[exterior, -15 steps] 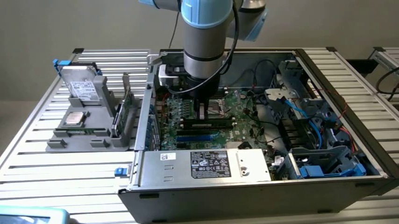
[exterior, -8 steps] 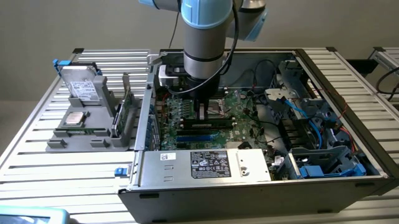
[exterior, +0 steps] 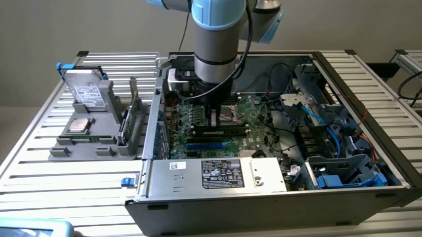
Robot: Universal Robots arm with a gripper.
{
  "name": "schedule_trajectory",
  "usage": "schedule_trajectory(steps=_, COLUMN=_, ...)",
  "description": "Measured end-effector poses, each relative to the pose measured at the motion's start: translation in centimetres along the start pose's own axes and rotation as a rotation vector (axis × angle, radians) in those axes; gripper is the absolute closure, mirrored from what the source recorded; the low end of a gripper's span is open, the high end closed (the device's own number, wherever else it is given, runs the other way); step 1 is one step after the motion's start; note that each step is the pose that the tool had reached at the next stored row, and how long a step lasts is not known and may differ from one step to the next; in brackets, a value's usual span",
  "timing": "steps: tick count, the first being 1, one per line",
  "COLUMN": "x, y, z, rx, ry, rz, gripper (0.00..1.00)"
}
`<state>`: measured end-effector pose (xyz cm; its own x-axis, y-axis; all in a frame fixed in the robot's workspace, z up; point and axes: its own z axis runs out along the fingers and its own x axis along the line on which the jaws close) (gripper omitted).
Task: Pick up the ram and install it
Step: 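Press down the ram until it locks into place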
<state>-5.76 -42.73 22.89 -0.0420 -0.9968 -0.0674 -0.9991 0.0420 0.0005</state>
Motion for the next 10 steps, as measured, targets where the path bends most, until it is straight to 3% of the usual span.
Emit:
schedule_trajectory(steps=5, x=0.0, y=0.0, z=-0.64, rx=-0.0003, ry=0.0008, rz=0.0, gripper=0.89)
schedule_trajectory(steps=10, x=-0.1, y=-0.01, z=-2.02, rx=-0.0002, ry=0.0014, rz=0.0, gripper=0.89)
